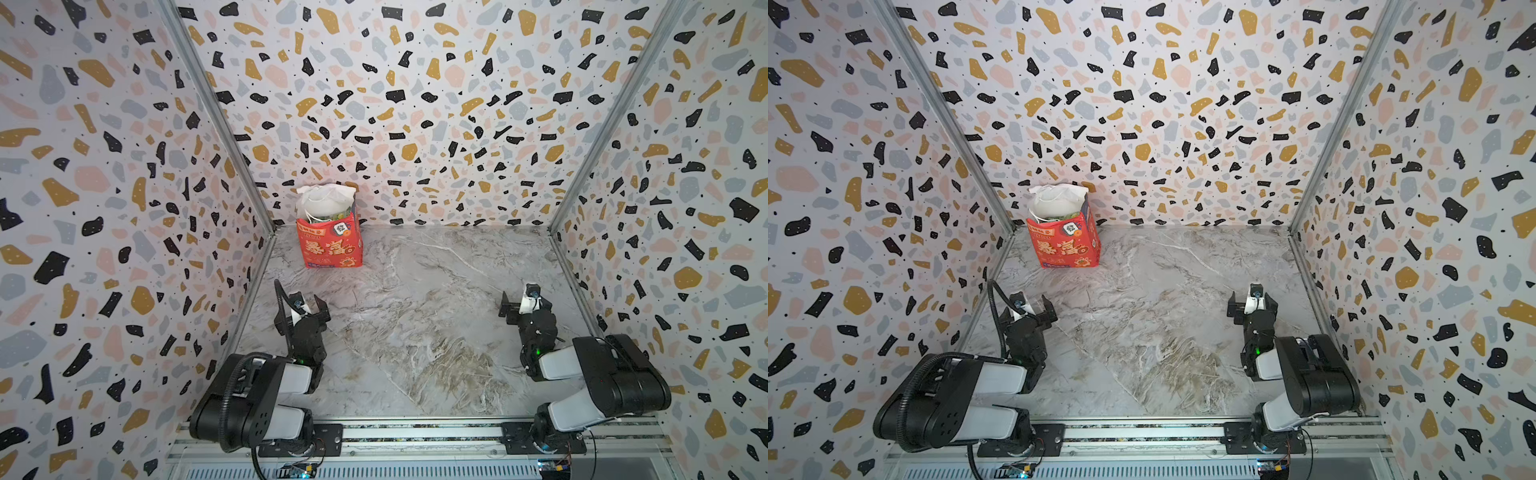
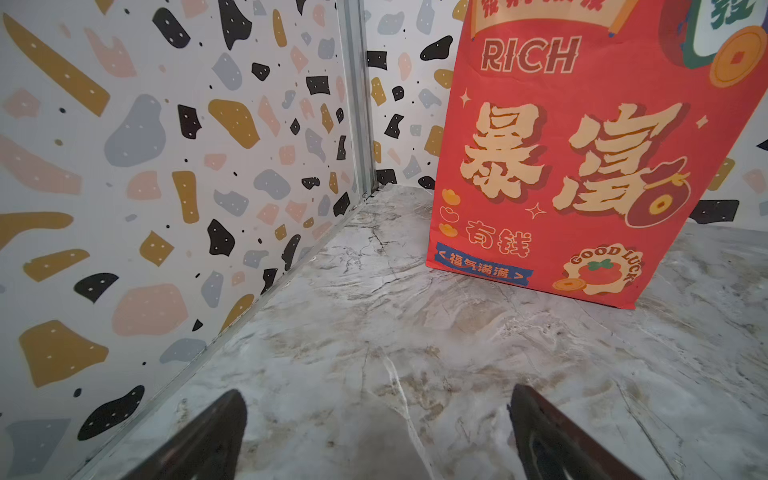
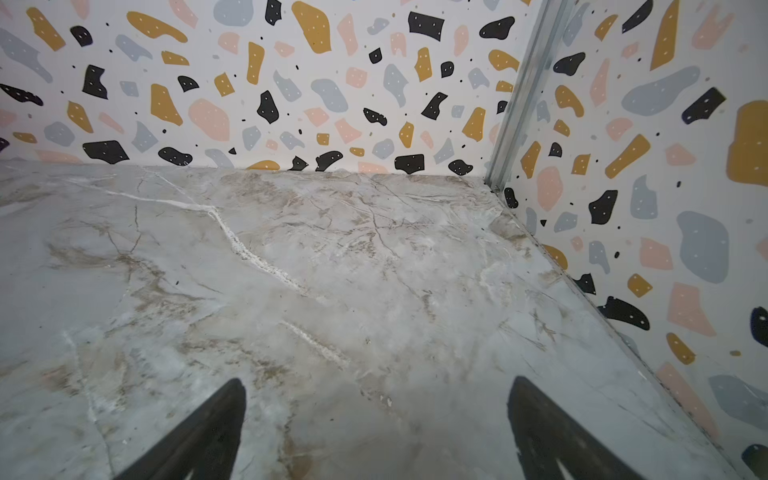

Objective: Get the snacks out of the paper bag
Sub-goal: 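Raise both arms and swing the grippers toward the red paper bag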

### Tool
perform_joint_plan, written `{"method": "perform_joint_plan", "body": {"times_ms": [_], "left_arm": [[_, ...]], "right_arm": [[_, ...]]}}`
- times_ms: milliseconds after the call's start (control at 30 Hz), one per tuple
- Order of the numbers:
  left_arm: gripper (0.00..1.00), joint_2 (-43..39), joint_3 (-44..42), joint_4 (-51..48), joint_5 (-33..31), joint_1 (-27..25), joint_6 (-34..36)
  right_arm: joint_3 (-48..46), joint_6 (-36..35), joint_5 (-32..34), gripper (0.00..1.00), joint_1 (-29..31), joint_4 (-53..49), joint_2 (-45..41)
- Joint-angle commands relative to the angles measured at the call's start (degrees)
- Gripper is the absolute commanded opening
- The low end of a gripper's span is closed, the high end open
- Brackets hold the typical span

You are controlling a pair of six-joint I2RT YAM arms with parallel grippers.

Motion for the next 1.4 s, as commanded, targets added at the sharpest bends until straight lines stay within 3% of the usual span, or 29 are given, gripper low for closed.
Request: {"method": "perform_joint_plan", "body": {"times_ms": [0, 1000, 1067, 1100, 1167, 1233, 1300, 1333, 1367], "left_arm": [[0.99, -0.05, 0.02, 3.47, -0.59, -0.08, -0.5], [0.99, -0.95, -0.2, 3.19, 0.59, -0.07, -0.07], [1.0, -4.29, -0.31, 1.54, -0.49, -1.47, 1.54], [1.0, -7.47, -0.1, -1.14, -3.16, -2.97, 2.17], [0.96, -17.22, 0.84, -9.21, -5.77, -6.03, 4.17], [0.93, -26.49, 1.29, -14.38, -4.21, -6.55, 0.86], [0.91, -33.33, 1.14, -15.16, -1.7, -6.7, -0.2], [0.89, -35.95, 1.78, -16.04, -1.37, -6.73, -1.07], [0.88, -37.63, 2.66, -17.22, -1.46, -6.75, -1.98]], "right_arm": [[0.0, 0.52, 0.62, 0.99, 0.23, 0.67, -1.07], [-0.73, 0.12, 0.71, 0.99, 0.4, 1.73, -1.6], [-1.45, -0.3, 5.46, 0.99, 3.0, 0.59, -4.26], [-2.46, -0.54, 4.67, 0.99, 2.56, 2.04, -4.54], [-4.98, -2.17, 6.73, 0.99, 4.41, 8.66, -4.51], [-7.48, -5.48, 8.07, 0.99, 6.28, 14.44, -6.42], [-4.81, -13.0, 25.58, 0.99, 16.97, 10.54, -14.36], [-2.05, -10.56, 28.39, 0.99, 19.37, 4.06, -19.75], [0.55, -2.62, 28.67, 0.99, 19.29, -4.41, -24.15]]}}
